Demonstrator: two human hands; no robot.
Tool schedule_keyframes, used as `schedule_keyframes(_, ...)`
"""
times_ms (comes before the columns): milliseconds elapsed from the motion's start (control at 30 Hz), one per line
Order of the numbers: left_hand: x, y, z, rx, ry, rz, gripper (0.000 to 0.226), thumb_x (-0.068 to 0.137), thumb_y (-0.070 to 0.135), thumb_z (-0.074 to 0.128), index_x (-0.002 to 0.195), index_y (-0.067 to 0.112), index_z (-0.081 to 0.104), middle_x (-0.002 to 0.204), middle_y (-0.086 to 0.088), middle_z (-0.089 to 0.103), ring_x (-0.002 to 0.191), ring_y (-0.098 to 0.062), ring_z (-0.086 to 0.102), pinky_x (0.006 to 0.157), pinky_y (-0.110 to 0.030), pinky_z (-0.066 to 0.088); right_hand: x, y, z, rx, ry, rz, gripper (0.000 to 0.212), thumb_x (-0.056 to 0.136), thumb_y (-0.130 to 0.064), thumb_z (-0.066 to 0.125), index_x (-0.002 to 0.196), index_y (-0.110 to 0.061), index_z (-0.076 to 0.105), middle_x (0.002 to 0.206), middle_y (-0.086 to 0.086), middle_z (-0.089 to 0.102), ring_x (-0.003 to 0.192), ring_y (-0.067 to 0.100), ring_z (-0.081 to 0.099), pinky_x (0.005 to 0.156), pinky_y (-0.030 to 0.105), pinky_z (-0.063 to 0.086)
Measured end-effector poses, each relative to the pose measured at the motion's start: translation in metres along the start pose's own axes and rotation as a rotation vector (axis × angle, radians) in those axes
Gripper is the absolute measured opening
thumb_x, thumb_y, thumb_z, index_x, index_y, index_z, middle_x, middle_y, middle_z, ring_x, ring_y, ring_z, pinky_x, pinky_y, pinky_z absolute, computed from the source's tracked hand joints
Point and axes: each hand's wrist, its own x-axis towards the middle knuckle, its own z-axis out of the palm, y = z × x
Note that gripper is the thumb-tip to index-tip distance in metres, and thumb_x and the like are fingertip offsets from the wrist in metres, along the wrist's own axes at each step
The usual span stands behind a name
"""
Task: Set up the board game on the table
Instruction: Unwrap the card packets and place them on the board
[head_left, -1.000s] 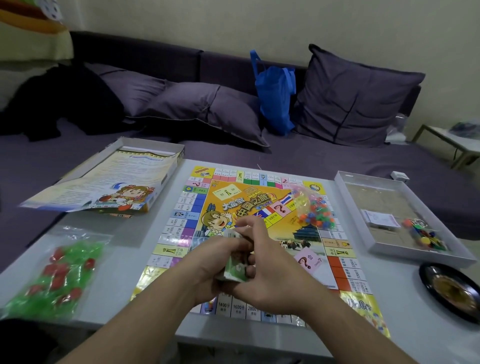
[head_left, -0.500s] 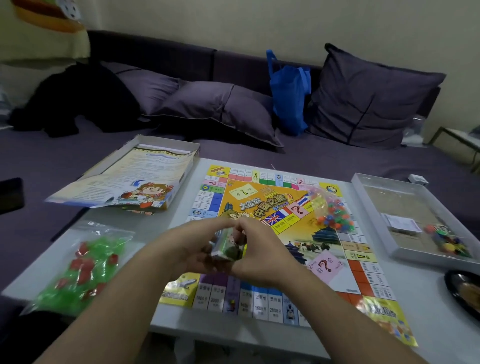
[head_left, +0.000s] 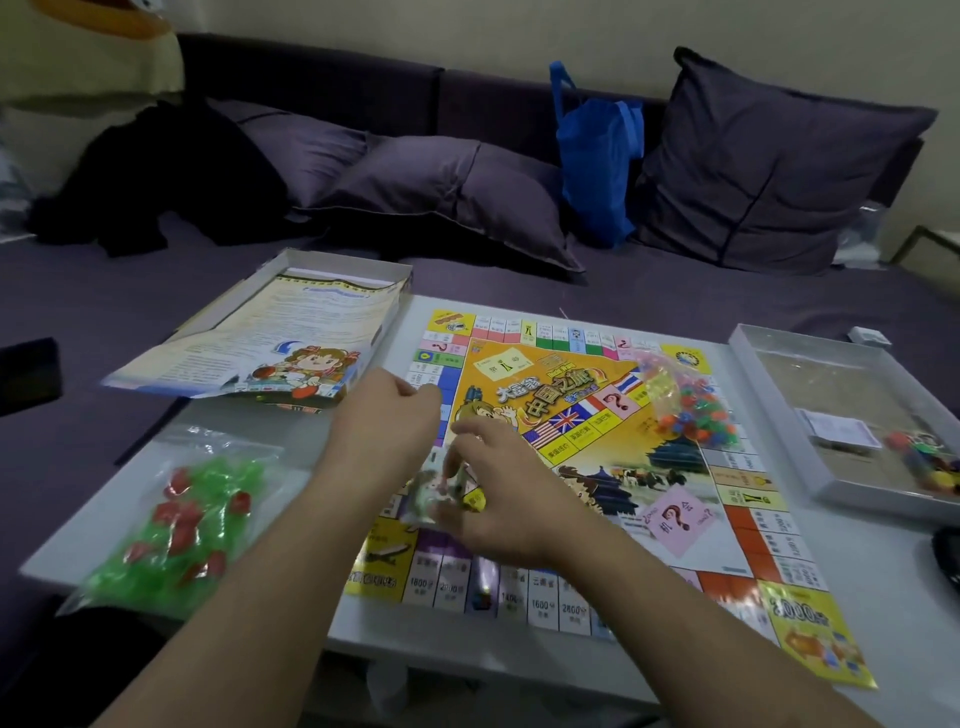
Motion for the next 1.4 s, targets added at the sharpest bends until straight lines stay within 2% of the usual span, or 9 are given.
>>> schedule_keyframes(200, -0.013, 0.010, 0.032, 0.043, -0.014, 0.206, 0.013, 0.099, 0.018, 0.057, 0.093, 0.023, 0.068, 0.089, 0.005, 0.070, 0.081, -0.013, 0.066, 0.062, -0.030, 0.052, -0.037, 0.042, -0.036, 0.011, 0.170, 0.141, 0.005, 0.099, -0.028, 0.061, 0.096, -0.024, 0.059, 0.107, -0.007, 0.055, 0.104, 0.012, 0.051, 0.089, 0.034, 0.046)
schedule_keyframes(300, -0.033, 0.019, 0.067, 0.117, -0.142, 0.357, 0.017, 0.098, 0.014, 0.060, 0.094, 0.028, 0.068, 0.091, 0.013, 0.069, 0.085, -0.004, 0.064, 0.068, -0.023, 0.050, -0.061, 0.071, -0.064, 0.003, 0.235, 0.263, 0.005, 0.097, -0.021, 0.062, 0.092, -0.020, 0.064, 0.098, -0.006, 0.060, 0.093, 0.012, 0.055, 0.083, 0.035, 0.051)
schedule_keyframes(433, -0.060, 0.051, 0.135, 0.244, -0.371, 0.600, 0.021, 0.100, 0.015, 0.057, 0.109, 0.030, 0.070, 0.109, 0.013, 0.068, 0.096, -0.004, 0.062, 0.084, -0.028, 0.053, -0.098, 0.118, -0.107, 0.000, 0.382, 0.448, 0.011, 0.094, -0.016, 0.059, 0.084, -0.019, 0.064, 0.088, -0.006, 0.063, 0.080, 0.013, 0.059, 0.075, 0.038, 0.054)
schedule_keyframes(667, -0.081, 0.126, 0.288, 0.426, -0.563, 0.802, 0.039, 0.102, 0.021, 0.052, 0.140, 0.026, 0.055, 0.146, 0.006, 0.053, 0.128, -0.019, 0.055, 0.104, -0.038, 0.051, -0.151, 0.219, -0.174, -0.116, 0.433, 0.699, 0.018, 0.095, -0.010, 0.059, 0.104, -0.025, 0.061, 0.101, -0.004, 0.065, 0.093, 0.018, 0.062, 0.076, 0.032, 0.053)
schedule_keyframes(767, -0.076, 0.136, 0.339, 0.509, -0.581, 0.879, 0.049, 0.103, 0.024, 0.051, 0.152, 0.025, 0.046, 0.160, 0.005, 0.040, 0.134, -0.023, 0.052, 0.109, -0.041, 0.050, -0.162, 0.277, -0.191, -0.209, 0.333, 0.751, 0.033, 0.092, -0.003, 0.057, 0.119, -0.021, 0.062, 0.121, 0.003, 0.064, 0.110, 0.025, 0.060, 0.092, 0.038, 0.052)
schedule_keyframes(933, -0.067, 0.135, 0.375, 0.639, -0.542, 0.889, 0.036, 0.095, 0.017, 0.054, 0.131, 0.021, 0.060, 0.132, -0.001, 0.058, 0.113, -0.026, 0.060, 0.091, -0.040, 0.053, -0.156, 0.349, -0.210, -0.268, 0.172, 0.712, 0.039, 0.101, -0.008, 0.056, 0.139, -0.017, 0.060, 0.143, 0.007, 0.058, 0.127, 0.028, 0.055, 0.104, 0.037, 0.047)
schedule_keyframes(1100, -0.067, 0.129, 0.377, 0.641, -0.471, 0.917, 0.049, 0.091, 0.016, 0.053, 0.139, 0.023, 0.057, 0.141, 0.002, 0.056, 0.121, -0.024, 0.057, 0.097, -0.042, 0.053, -0.132, 0.378, -0.205, -0.314, 0.079, 0.658, 0.034, 0.096, -0.013, 0.061, 0.129, -0.022, 0.064, 0.134, 0.004, 0.060, 0.123, 0.031, 0.056, 0.099, 0.037, 0.047)
schedule_keyframes(1233, -0.076, 0.127, 0.377, 0.624, -0.431, 0.926, 0.052, 0.092, 0.014, 0.053, 0.144, 0.022, 0.051, 0.145, 0.003, 0.051, 0.123, -0.022, 0.055, 0.097, -0.038, 0.051, -0.125, 0.382, -0.202, -0.350, 0.043, 0.629, 0.048, 0.095, -0.009, 0.060, 0.139, -0.026, 0.054, 0.138, 0.000, 0.052, 0.126, 0.027, 0.045, 0.094, 0.032, 0.038)
schedule_keyframes(1400, -0.079, 0.127, 0.376, 0.628, -0.418, 0.932, 0.054, 0.092, 0.013, 0.055, 0.144, 0.021, 0.049, 0.143, 0.003, 0.048, 0.124, -0.020, 0.052, 0.094, -0.035, 0.048, -0.121, 0.381, -0.205, -0.438, -0.007, 0.629, 0.042, 0.091, -0.015, 0.059, 0.133, -0.020, 0.054, 0.137, 0.005, 0.050, 0.125, 0.027, 0.041, 0.107, 0.041, 0.040)
